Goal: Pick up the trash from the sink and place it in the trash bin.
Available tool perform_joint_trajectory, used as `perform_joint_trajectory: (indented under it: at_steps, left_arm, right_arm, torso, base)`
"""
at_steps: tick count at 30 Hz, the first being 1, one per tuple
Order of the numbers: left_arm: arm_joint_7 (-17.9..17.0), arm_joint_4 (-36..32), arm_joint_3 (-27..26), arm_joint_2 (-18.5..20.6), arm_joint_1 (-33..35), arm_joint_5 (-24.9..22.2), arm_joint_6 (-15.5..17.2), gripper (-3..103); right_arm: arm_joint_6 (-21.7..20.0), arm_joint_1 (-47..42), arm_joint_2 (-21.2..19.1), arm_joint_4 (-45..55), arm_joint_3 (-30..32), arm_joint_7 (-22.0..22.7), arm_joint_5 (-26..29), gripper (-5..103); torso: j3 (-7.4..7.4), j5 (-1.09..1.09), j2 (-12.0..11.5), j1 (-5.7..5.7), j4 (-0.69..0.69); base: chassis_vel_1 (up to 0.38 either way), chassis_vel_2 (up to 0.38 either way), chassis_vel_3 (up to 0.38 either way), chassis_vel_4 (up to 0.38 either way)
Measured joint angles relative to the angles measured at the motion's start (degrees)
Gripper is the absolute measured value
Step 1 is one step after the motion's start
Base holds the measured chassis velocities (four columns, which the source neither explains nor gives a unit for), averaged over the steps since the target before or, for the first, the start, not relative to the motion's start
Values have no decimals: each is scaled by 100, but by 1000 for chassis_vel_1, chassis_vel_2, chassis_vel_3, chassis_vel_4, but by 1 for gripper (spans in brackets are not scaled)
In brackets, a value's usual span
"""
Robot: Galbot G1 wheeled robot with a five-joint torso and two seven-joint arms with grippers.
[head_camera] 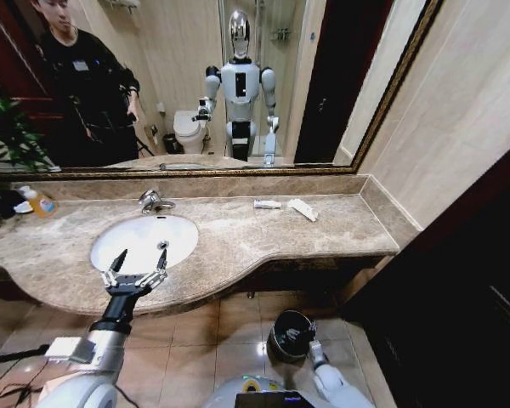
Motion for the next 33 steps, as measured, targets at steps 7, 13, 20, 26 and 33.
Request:
perform_joint_trajectory:
  at_steps: [7,13,20,26,33]
  left_arm:
    - [0,0,0,0,0,0,0,100]
    - [0,0,0,0,0,0,0,100]
    - [0,0,0,0,0,0,0,100]
    - [-1,0,-1,0,0,0,0,100]
    - [0,0,0,0,0,0,0,100]
  right_arm:
    - [-886,-1035,-278,2619,396,213,416,100]
    - [-1322,-1297,-347,4282,524,475,519,100]
    - [-1932,-713,-364,4905,469,602,664,100]
    - [-2415,338,-411,4573,293,577,982,100]
    - [-2623,1613,-551,3567,127,497,1377,100]
  torso:
    - [0,1,0,-1,0]
    - [0,0,0,0,-1]
    - [0,0,0,0,0]
    - [0,0,0,1,0]
    - [1,1,0,1,1]
  base:
    - [0,0,0,0]
    - [0,0,0,0]
    - [0,0,0,0]
    - [0,0,0,0]
    - [0,0,0,0]
